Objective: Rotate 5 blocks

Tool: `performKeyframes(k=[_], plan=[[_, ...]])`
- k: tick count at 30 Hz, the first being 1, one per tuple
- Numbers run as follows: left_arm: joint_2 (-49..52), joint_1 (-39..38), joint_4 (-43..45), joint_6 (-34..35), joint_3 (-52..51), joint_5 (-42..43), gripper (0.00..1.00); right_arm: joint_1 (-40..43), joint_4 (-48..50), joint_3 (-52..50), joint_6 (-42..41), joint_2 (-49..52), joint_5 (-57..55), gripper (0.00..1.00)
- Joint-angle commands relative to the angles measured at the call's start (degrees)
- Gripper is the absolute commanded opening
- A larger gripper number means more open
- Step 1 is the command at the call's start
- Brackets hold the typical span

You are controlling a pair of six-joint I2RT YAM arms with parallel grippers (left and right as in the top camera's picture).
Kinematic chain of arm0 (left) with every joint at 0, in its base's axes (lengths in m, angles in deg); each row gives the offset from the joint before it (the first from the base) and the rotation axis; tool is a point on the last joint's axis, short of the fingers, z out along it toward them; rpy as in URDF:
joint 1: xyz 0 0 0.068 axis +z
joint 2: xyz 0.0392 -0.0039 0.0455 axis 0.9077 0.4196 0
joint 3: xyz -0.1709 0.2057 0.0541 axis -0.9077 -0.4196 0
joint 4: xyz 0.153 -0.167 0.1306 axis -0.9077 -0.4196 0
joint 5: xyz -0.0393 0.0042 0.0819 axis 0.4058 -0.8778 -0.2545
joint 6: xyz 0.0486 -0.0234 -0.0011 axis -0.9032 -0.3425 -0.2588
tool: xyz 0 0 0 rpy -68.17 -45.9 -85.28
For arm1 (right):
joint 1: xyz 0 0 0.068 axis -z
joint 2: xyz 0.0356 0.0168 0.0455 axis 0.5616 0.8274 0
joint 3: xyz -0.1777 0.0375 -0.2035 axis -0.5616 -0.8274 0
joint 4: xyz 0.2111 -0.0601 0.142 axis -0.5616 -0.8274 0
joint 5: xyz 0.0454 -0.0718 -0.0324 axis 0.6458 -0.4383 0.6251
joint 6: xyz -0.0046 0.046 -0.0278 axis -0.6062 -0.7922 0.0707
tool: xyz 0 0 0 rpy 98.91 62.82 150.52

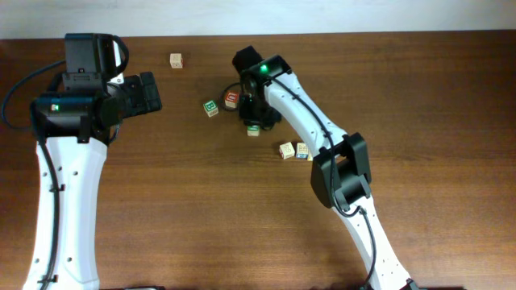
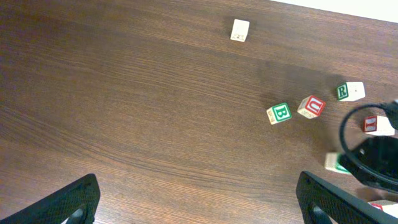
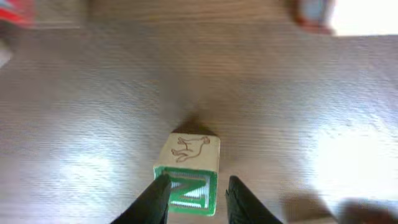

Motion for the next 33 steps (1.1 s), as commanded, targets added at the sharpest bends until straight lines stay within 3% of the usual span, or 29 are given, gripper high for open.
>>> performKeyframes(k=[1,14,21,33], plan=[[0.4,0.3,0.0,0.7,1.0,-0.6,0.99,1.8,-6.0,-2.5,0.1,3.5,-3.1,0.31],[0.4,0.3,0.0,0.7,1.0,-0.6,0.99,-1.4,-17.2,-2.5,10.4,3.5,-1.0,0.31],[0.4,0.3,0.0,0.7,1.0,-0.6,0.99,-3.2,-18.3,-2.5,10.3,3.5,-3.1,0.32],[0.4,0.3,0.0,0.7,1.0,-0.6,0.99,1.0,-17.7,-2.4,8.7,3.4,-5.8,0.33]])
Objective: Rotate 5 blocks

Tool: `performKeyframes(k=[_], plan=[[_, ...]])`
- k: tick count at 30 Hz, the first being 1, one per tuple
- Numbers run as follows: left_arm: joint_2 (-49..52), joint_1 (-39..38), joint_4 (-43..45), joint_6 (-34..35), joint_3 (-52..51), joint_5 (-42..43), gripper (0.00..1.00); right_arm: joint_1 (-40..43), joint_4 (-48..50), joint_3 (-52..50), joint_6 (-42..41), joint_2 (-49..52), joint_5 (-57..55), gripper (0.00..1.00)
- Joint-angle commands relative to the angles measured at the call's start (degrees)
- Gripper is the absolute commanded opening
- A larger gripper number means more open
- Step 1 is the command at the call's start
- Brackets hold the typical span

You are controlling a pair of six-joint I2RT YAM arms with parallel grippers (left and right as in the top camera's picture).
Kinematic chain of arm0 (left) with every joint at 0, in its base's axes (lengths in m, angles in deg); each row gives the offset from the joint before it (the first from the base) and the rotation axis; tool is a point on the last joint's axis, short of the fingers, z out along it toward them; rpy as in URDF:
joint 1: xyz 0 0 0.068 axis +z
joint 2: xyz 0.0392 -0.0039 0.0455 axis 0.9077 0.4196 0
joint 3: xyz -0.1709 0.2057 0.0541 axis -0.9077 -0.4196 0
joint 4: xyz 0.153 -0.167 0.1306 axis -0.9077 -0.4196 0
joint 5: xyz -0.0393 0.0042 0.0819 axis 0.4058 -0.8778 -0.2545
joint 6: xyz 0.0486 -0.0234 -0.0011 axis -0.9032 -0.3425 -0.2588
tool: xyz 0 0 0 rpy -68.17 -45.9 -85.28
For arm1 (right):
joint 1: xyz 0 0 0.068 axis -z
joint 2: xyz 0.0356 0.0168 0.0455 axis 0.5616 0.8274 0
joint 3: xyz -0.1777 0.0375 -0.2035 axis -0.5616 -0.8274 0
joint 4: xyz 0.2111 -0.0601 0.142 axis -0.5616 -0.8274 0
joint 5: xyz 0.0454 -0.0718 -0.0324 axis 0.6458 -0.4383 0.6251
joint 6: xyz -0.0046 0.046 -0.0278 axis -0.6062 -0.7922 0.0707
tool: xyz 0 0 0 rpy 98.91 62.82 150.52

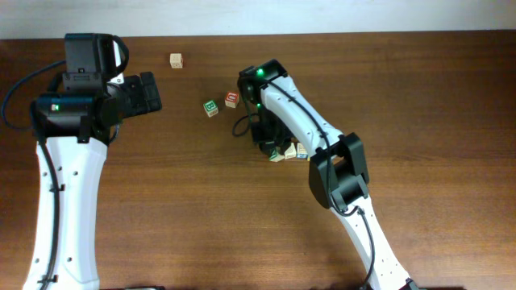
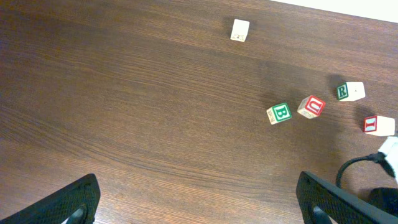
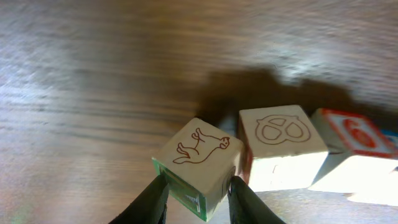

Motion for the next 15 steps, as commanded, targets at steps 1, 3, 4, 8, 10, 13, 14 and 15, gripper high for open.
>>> performKeyframes(k=[1,3,4,8,10,13,14,15], plan=[[0.4,0.3,0.0,0.7,1.0,-0.6,0.99,2.1,0.9,-0.9,-0.6,2.9,-3.9,0.37],[0.4,0.3,0.0,0.7,1.0,-0.6,0.99,2.2,0.5,0.2,-0.2,2.9,-3.9,0.41],[0.4,0.3,0.0,0.7,1.0,-0.6,0.99,2.2,0.2,1.2,-0.2,2.8,-3.9,0.43],[0.4,0.3,0.0,0.7,1.0,-0.6,0.99,2.1,-0.7,4.5,-0.2,2.7,-3.9,0.48],[0.4,0.3,0.0,0.7,1.0,-0.6,0.99,2.1,-0.7,5.2,-0.2,2.2,-3.9,0.49],[0.4,0.3,0.0,0.7,1.0,-0.6,0.99,2.1,-0.7,5.6,-0.2,1.6,-3.9,0.5],[0.4,0.3,0.0,0.7,1.0,-0.6,0.99,2.1,-0.7,5.6,-0.2,1.4,-3.9,0.49],[0.4,0.3,0.0,0.7,1.0,-0.6,0.99,2.1,-0.7,5.7,-0.2,1.2,-3.9,0.49]])
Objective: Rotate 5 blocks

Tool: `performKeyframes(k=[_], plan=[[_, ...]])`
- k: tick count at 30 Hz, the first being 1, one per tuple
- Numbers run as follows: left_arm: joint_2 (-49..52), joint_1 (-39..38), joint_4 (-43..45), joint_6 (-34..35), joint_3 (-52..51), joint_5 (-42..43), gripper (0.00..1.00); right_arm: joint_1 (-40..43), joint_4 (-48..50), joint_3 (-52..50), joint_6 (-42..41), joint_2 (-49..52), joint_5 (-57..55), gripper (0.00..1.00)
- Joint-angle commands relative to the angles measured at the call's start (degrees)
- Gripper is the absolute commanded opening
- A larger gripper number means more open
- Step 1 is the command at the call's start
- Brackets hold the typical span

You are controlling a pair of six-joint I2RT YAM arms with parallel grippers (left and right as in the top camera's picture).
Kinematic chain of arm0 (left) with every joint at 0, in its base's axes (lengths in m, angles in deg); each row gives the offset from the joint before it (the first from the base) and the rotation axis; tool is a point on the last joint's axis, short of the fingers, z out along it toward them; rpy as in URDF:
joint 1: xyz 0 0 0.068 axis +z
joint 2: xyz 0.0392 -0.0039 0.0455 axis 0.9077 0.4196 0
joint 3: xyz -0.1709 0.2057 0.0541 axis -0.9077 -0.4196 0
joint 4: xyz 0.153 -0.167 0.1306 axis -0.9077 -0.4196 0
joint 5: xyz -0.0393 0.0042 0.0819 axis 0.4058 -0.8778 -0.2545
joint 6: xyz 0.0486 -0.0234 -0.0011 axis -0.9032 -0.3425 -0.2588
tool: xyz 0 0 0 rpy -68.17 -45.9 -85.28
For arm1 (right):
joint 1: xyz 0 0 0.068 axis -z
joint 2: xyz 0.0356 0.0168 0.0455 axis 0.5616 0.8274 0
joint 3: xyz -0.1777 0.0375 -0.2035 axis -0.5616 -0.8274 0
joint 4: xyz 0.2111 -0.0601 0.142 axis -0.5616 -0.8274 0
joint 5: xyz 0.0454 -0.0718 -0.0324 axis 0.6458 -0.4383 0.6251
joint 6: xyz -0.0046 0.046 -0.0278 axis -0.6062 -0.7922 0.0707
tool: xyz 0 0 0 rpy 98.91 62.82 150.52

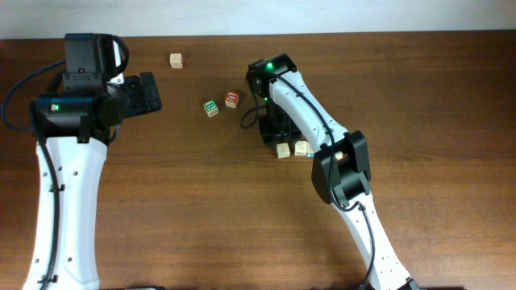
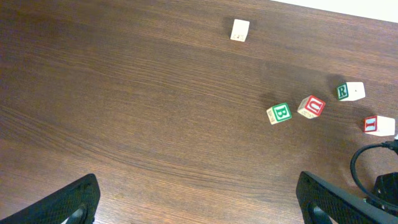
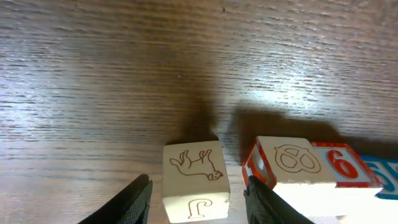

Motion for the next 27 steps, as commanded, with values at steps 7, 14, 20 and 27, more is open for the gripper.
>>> performKeyframes(k=[7,14,20,27], plan=[[0.4,0.3,0.0,0.7,1.0,-0.6,0.99,0.0,-0.3,2.9,1.3,-4.2,-0.2,0.36],[0.4,0.3,0.0,0.7,1.0,-0.6,0.99,0.0,-0.2,7.6,3.5,-13.4,2.7,0.16],[0.4,0.3,0.0,0.7,1.0,-0.6,0.99,0.0,-0.2,7.6,6.9,-25.4,3.4,0.16],[0.4,0.3,0.0,0.7,1.0,-0.6,0.99,3.3,-0.2,7.0,7.7,-40.1,2.8,0.16]])
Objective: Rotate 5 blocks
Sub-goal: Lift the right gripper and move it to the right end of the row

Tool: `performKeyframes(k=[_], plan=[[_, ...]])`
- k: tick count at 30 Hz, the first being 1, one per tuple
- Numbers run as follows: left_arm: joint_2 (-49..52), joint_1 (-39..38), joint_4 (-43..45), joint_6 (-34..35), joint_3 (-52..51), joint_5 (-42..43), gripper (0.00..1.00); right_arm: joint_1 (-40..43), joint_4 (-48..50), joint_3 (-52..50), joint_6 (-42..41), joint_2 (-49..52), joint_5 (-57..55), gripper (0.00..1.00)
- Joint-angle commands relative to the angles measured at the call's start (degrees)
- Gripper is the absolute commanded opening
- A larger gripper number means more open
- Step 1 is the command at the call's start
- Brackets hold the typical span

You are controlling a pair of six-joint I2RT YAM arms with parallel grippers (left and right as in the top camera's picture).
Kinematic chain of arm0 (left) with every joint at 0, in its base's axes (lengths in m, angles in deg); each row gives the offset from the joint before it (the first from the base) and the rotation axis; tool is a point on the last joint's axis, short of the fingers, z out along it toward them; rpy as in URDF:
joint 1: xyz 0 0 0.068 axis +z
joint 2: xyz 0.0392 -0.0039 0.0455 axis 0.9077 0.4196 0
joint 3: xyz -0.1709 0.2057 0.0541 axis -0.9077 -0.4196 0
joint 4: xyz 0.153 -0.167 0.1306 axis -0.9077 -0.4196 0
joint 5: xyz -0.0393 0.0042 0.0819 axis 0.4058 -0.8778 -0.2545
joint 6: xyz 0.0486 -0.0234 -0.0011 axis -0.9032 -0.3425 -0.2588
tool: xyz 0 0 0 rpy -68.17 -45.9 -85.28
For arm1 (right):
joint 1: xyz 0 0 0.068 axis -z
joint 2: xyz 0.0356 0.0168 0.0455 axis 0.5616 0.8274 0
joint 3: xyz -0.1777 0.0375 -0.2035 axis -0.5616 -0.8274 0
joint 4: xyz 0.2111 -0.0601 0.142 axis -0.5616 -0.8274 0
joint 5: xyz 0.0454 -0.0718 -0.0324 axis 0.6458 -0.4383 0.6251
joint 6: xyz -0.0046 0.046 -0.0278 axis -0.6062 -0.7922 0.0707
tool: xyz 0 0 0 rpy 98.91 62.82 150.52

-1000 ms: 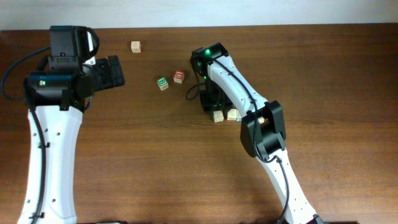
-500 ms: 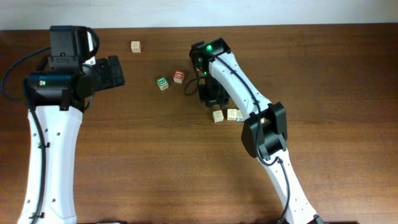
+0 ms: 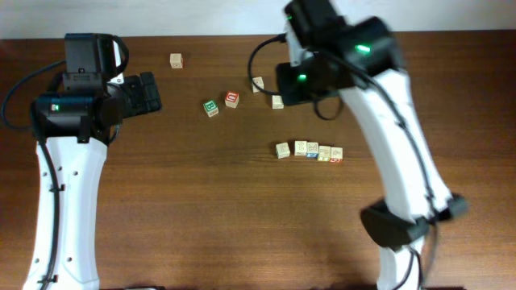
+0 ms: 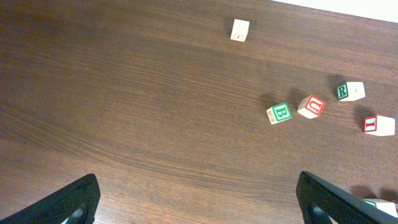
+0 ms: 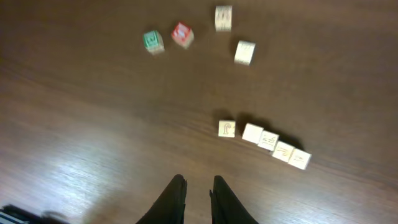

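Several small letter blocks stand in a row (image 3: 309, 151) mid-table; the same row (image 5: 261, 140) shows in the right wrist view. Its left end is a beige block (image 5: 227, 128). Loose blocks lie further back: green B (image 4: 279, 113), red U (image 4: 311, 106), an R block (image 4: 350, 91), an I block (image 4: 378, 125) and a lone beige block (image 4: 240, 29). My right gripper (image 5: 197, 180) hangs high above the table, its fingers close together with nothing between them. The left gripper (image 4: 199, 208) is wide open over bare wood, far left of the blocks.
The wooden table (image 3: 161, 209) runs to a pale wall at the back. My raised right arm (image 3: 387, 121) covers part of the table's right side in the overhead view. The left arm (image 3: 72, 145) stands along the left edge.
My right gripper was open, low over the beige animal block at the row's left end. Now it is high above the table with its fingers nearly together and empty. The blocks and the left arm are unmoved.
First my right gripper was shut on a green-lettered animal block near the loose blocks. Then it held that block tilted against the row's left end. Then it stood open with the block resting there on a new face. Now the arm is raised clear.
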Motion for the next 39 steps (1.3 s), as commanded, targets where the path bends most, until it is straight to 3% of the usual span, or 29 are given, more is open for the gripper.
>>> performKeyframes(k=[1,7,12,22,29,39], plan=[[0.4,0.3,0.0,0.7,1.0,-0.6,0.99,4.6,-0.3,-0.3,1.0,-7.2,-0.3,0.16],[0.4,0.3,0.0,0.7,1.0,-0.6,0.99,13.6,-0.3,-10.0,1.0,-10.7,-0.1,0.11],[0.4,0.3,0.0,0.7,1.0,-0.6,0.99,19.6,2.6,-26.4,1.0,-10.3,-0.1,0.11],[0.4,0.3,0.0,0.7,1.0,-0.6,0.99,24.3,28.5,-61.9,1.0,-10.2,-0.1,0.1],[0.4,0.3,0.0,0.7,1.0,-0.6,0.99,24.6,38.4,-73.1,0.8,-10.0,0.7,0.11],[0.4,0.3,0.0,0.7,1.0,-0.6,0.99,25.4,48.2,-79.5,0.8,-8.5,5.0,0.1]])
